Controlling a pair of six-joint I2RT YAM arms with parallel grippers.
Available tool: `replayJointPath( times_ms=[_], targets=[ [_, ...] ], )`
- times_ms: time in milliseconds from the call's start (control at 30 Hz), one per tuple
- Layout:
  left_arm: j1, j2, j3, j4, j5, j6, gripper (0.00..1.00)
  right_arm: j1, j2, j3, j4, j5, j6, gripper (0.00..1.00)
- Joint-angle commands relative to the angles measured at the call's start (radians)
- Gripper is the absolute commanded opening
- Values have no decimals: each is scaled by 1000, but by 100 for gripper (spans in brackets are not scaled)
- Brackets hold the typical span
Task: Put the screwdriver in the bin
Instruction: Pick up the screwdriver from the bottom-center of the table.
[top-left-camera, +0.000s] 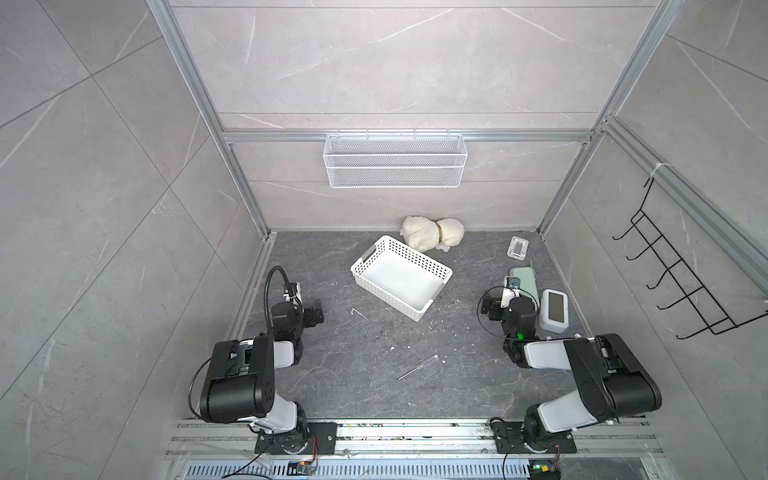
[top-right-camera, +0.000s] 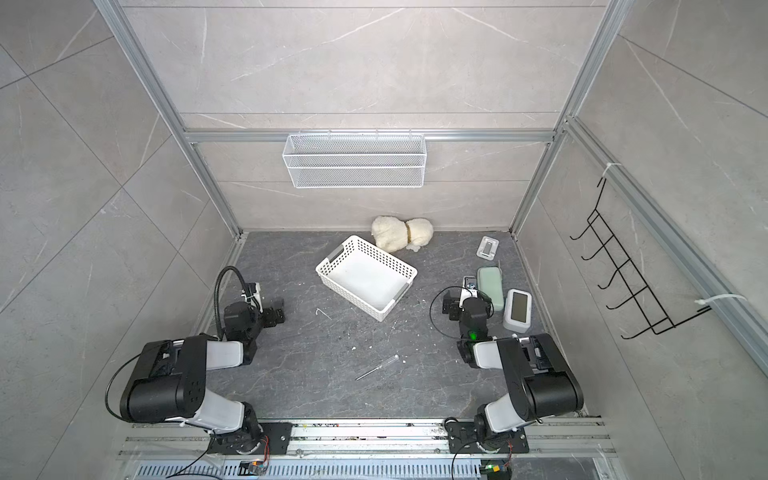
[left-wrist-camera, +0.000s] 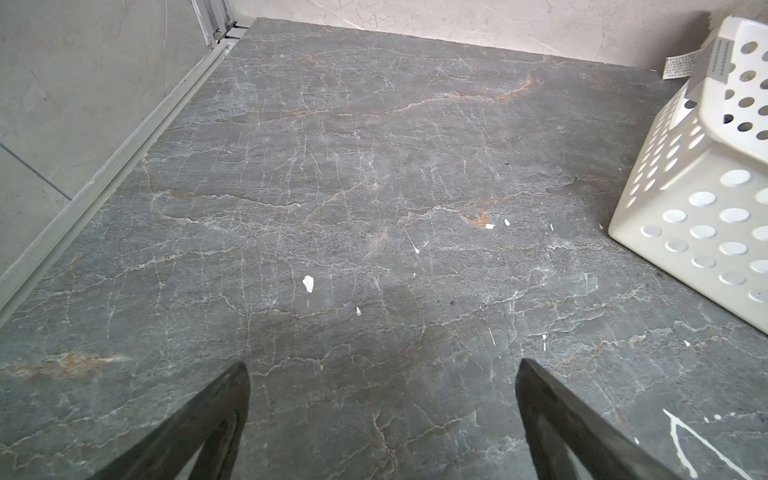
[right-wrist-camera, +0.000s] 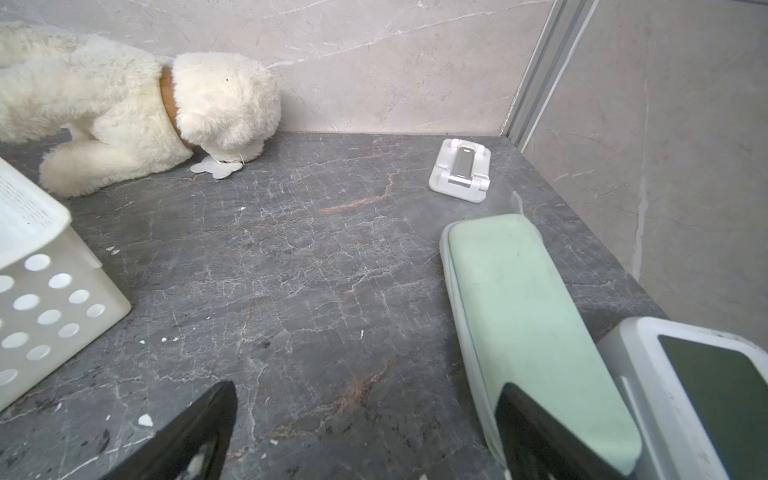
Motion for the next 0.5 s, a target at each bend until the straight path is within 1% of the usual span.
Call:
replayJointPath(
  times_ms=[0, 467],
  targets=[
    [-2, -12, 15, 51, -2, 13, 100, 0, 0, 1, -2, 17, 22, 99],
    [-2, -10, 18, 44, -8, 10, 100, 0, -1, -1, 0, 17, 22, 99]
  ],
)
